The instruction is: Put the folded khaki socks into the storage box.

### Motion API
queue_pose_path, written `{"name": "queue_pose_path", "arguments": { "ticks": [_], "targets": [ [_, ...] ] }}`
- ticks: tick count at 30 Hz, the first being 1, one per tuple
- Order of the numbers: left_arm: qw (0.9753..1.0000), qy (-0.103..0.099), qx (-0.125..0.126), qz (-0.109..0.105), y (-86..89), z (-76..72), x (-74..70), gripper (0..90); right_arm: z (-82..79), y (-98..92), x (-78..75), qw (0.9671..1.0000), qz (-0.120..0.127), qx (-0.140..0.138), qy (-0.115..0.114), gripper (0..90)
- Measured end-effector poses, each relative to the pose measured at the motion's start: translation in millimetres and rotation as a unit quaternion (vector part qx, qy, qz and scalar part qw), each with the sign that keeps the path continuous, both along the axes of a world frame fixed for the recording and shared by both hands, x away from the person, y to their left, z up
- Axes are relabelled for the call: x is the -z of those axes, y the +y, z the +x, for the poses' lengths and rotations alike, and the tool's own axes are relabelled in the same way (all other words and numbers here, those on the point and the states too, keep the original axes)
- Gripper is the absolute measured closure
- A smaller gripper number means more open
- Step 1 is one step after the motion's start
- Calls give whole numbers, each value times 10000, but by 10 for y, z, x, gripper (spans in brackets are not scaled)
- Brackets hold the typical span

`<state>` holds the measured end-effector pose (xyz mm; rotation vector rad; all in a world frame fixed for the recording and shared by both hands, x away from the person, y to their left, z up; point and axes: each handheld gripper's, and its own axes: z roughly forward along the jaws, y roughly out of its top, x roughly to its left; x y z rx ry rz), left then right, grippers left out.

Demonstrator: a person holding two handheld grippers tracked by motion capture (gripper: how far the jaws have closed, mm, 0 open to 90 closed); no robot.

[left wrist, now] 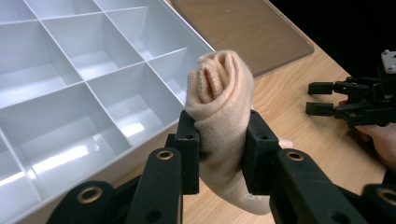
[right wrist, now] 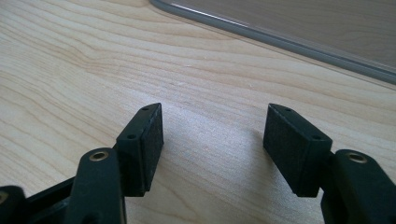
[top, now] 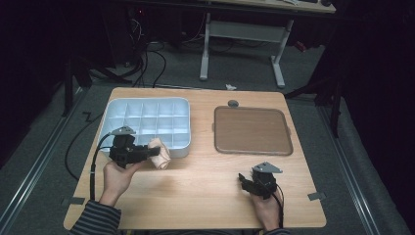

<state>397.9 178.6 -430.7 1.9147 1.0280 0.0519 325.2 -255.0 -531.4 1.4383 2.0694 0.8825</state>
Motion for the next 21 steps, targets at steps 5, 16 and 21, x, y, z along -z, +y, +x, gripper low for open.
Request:
{"name": "queue_pose_path", "arguments": {
  "ticks": [5,16,21],
  "targets": [
    [10000,-6,-46,50,32,17,-14,718,0,0,0,10000,0,0,-1,378],
    [9999,1,-146,51,97,76,-58,718,0,0,0,10000,-2,2,-2,379],
    [9999,-24,-158,58,108,102,-98,718,0,1,0,10000,-2,3,-2,379]
  ]
}}
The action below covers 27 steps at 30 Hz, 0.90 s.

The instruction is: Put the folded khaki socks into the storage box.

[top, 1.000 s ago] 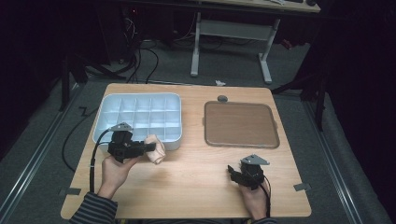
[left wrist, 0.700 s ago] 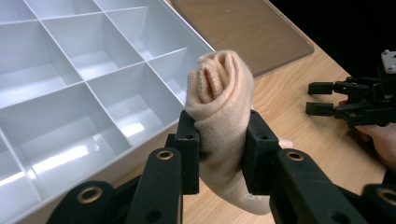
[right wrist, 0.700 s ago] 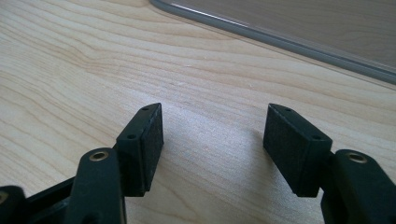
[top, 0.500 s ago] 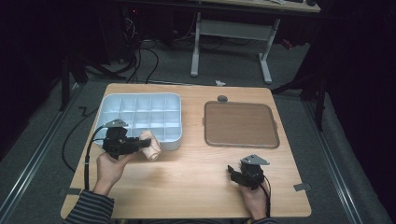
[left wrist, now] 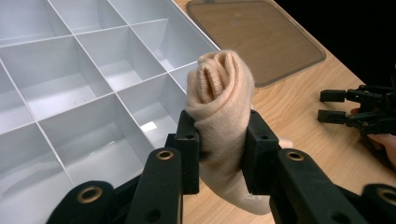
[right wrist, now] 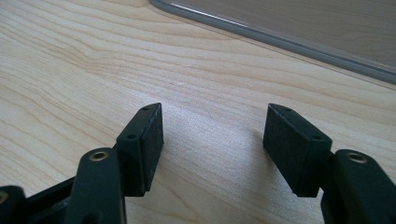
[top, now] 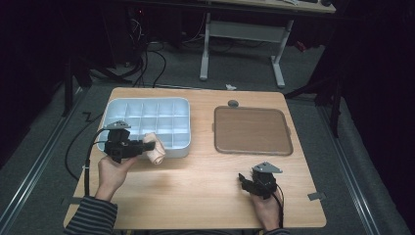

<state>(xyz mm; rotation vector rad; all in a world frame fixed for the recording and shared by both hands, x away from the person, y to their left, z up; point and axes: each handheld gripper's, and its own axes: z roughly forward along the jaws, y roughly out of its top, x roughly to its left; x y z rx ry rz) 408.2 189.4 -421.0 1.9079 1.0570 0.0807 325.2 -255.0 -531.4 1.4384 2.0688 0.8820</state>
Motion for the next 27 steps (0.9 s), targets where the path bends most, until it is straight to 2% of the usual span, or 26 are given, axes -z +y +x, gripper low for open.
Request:
{"name": "queue_pose_path", "arguments": {
  "ticks": [3,5,12,14,20,22,27],
  "targets": [
    [10000,43,-21,-79,12,23,-7,718,0,-1,0,10000,3,1,1,380],
    [10000,47,-31,31,12,38,-17,718,0,-1,0,10000,11,5,5,380],
    [9999,35,-35,139,11,87,-67,718,0,-1,-1,10000,18,4,6,380],
    [9999,50,-26,91,15,107,-78,718,0,-1,-1,10000,21,6,7,380],
    [9998,12,-97,194,42,182,-146,718,0,-2,0,10000,15,0,2,380],
    [9998,13,-109,136,53,200,-159,718,1,-2,0,10000,11,-3,0,380],
    [9995,3,-135,290,53,264,-175,718,0,-2,0,10000,9,1,0,380]
  ]
}}
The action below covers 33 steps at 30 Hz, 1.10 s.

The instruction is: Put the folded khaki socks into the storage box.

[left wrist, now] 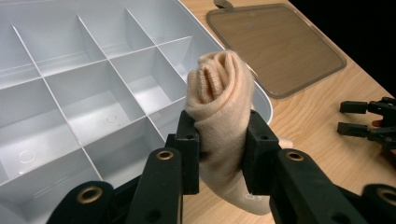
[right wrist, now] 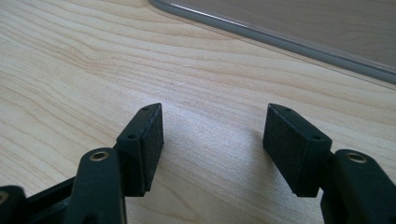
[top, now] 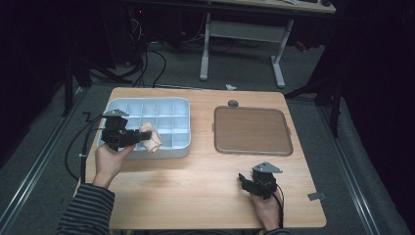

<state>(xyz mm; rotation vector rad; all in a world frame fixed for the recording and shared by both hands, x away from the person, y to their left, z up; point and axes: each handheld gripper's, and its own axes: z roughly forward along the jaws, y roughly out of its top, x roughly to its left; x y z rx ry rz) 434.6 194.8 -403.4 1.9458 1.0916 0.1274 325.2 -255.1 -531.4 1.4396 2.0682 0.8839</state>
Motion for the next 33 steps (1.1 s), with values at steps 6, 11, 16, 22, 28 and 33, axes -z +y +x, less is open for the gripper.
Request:
{"name": "queue_pose_path", "arguments": {
  "ticks": [6,11,16,22,28,33],
  "targets": [
    [10000,54,-38,39,3,96,25,718,1,0,0,10000,-5,-4,-3,379],
    [9998,172,-138,31,61,183,80,718,0,0,0,10000,-3,-4,-1,380],
    [9994,253,-237,37,97,250,128,718,1,0,0,10000,-8,-7,-4,379],
    [9990,364,-219,104,74,316,211,718,0,1,0,10000,-13,-8,-3,379],
    [9986,456,-274,-14,81,385,291,718,0,2,1,10000,-16,-16,-3,376],
    [9982,536,-269,27,82,423,336,718,0,2,1,10000,-14,-14,-2,376]
  ]
}}
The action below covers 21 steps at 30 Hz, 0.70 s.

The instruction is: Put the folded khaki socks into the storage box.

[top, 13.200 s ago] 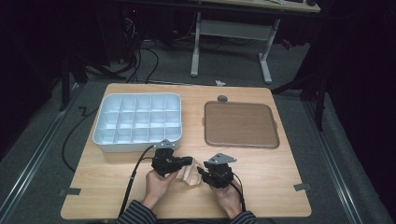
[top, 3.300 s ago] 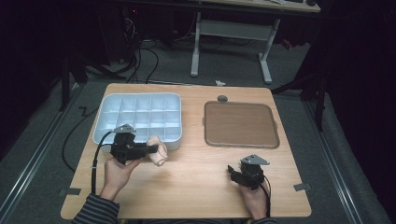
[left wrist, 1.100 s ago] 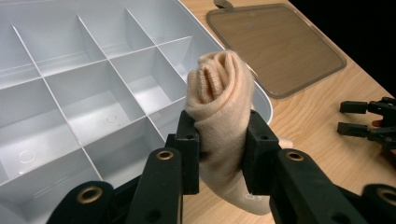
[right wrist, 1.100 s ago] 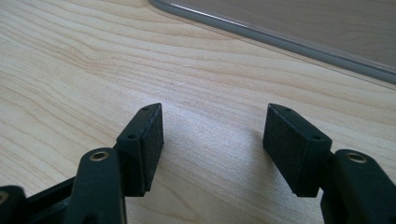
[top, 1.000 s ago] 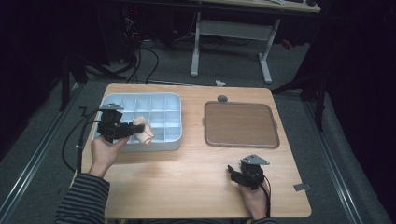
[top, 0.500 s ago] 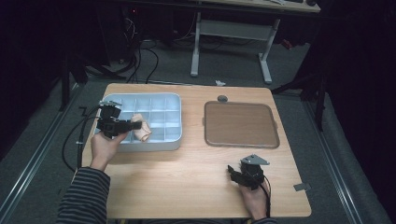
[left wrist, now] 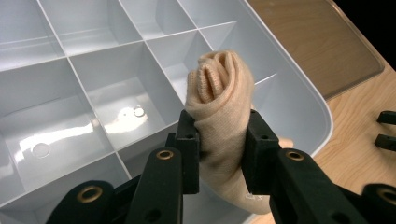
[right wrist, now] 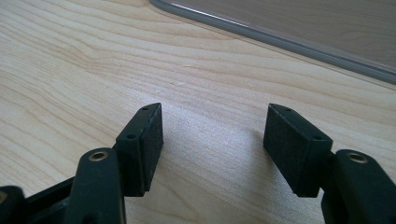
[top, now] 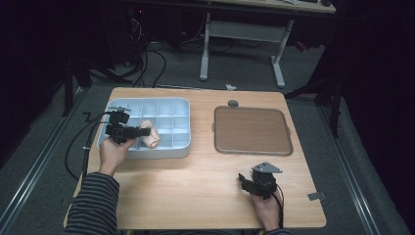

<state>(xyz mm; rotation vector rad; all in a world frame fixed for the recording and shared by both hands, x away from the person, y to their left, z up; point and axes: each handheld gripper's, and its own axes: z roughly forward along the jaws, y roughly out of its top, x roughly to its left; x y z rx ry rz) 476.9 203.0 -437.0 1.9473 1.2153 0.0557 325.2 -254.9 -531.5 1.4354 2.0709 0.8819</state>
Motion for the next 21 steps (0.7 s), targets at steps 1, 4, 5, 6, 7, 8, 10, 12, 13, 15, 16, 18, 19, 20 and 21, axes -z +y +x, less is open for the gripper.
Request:
{"name": "queue_pose_path", "arguments": {
  "ticks": [1,4,5,6,7,8,10,12,13,15,16,18,19,20,21],
  "targets": [
    [10000,17,-3,21,1,6,10,718,0,-1,0,10000,-2,-4,-4,376],
    [9999,96,5,96,0,29,56,718,0,0,0,10000,-1,0,-1,376],
    [9998,136,4,142,-6,43,87,718,0,0,0,10000,0,1,0,376],
    [9997,158,14,159,-9,49,101,718,0,0,0,10000,-2,0,0,376],
    [9997,169,3,165,-12,53,116,718,0,0,0,10000,-1,-1,0,376],
    [9997,190,-12,151,-9,58,132,718,0,0,0,10000,0,-1,1,376],
    [9996,248,-46,125,11,64,170,718,0,1,0,10000,2,1,4,376],
    [9994,302,-121,109,44,67,218,718,0,1,0,10000,1,0,2,376],
    [9993,319,-141,98,62,68,241,718,0,1,0,10000,0,-1,1,375],
    [9991,349,-133,192,69,72,268,718,0,2,0,10000,1,3,2,375],
    [9990,341,-127,244,63,74,272,718,0,2,0,10000,-6,-2,-3,375],
    [9990,352,-113,249,59,83,279,718,0,2,0,10000,-6,-1,-3,375],
    [9990,366,-105,251,60,88,286,718,0,2,0,10000,-7,-1,-3,375],
    [9989,383,-97,254,62,93,295,718,0,2,0,10000,-7,-2,-3,375],
    [9988,400,-80,272,62,96,303,718,0,2,1,10000,-8,-1,-4,375]
  ]
}}
